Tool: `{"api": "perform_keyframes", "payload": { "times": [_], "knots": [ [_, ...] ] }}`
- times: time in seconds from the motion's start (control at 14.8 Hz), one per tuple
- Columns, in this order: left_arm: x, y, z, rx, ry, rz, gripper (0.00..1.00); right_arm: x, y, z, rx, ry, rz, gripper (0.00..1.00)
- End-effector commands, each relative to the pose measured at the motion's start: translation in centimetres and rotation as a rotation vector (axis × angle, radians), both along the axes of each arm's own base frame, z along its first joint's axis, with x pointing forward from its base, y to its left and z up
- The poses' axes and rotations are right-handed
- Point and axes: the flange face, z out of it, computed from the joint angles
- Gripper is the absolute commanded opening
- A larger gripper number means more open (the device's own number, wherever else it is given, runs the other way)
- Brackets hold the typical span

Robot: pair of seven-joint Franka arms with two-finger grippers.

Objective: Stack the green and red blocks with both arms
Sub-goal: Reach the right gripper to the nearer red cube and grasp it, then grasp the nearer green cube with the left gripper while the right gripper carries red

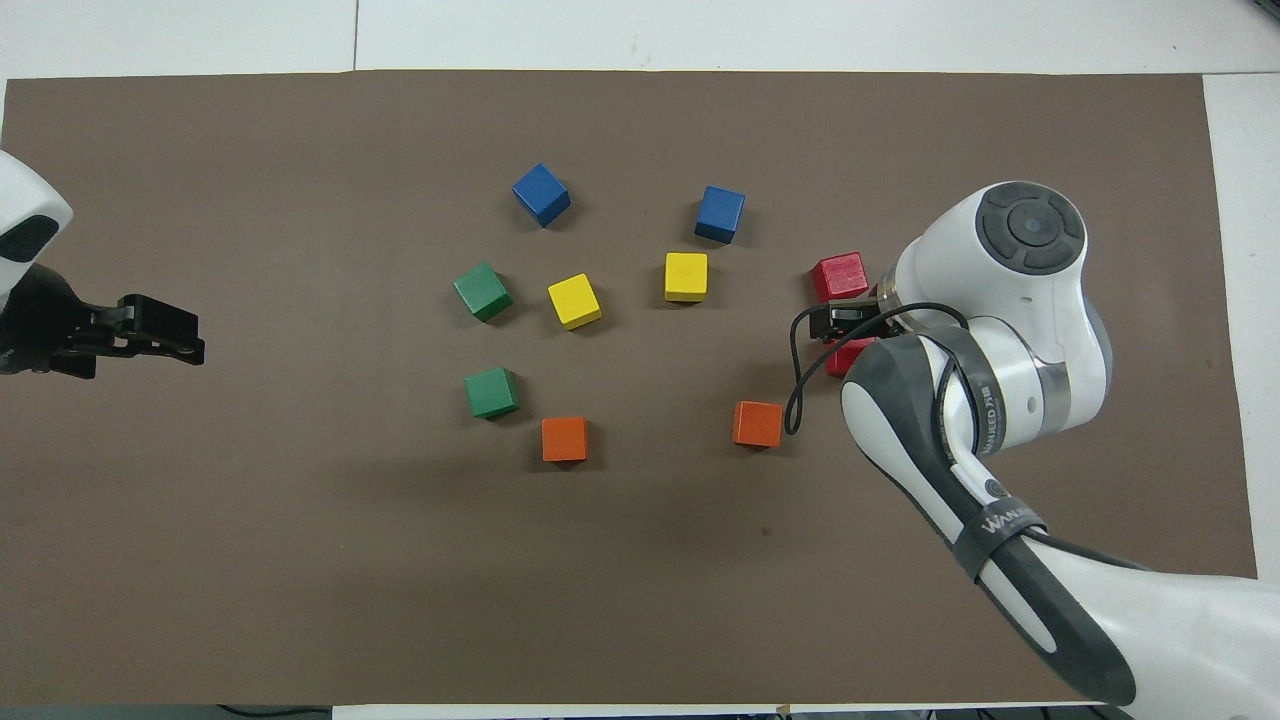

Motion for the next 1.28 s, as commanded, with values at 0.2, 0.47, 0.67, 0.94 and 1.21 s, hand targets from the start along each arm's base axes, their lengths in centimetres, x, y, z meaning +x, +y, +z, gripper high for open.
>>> {"api": "perform_keyframes", "payload": {
  "times": [0.2, 0.47, 0.67, 0.94, 1.21],
  "knots": [
    [-0.6, 0.2, 0.6, 0.005, -0.002, 0.000, 1.00, 0.3, -0.2, -2.1, 0.008, -0.022, 0.000, 1.00],
    [-0.6, 0.2, 0.5, 0.005, 0.000, 0.000, 1.00, 0.4, -0.2, -3.2, 0.011, -0.027, -0.001, 1.00],
    [-0.6, 0.1, 0.6, 0.005, -0.003, -0.001, 1.00, 0.0, -0.3, -4.5, 0.013, -0.025, -0.002, 1.00],
    [-0.5, -0.9, 0.3, 0.003, -0.035, 0.013, 1.00, -0.4, -0.3, -5.1, 0.011, -0.005, -0.003, 0.94],
    [-1.1, -6.8, -4.1, 0.011, -0.055, 0.133, 1.00, -0.7, -0.3, -5.0, 0.004, 0.020, -0.002, 0.00]
  ]
}}
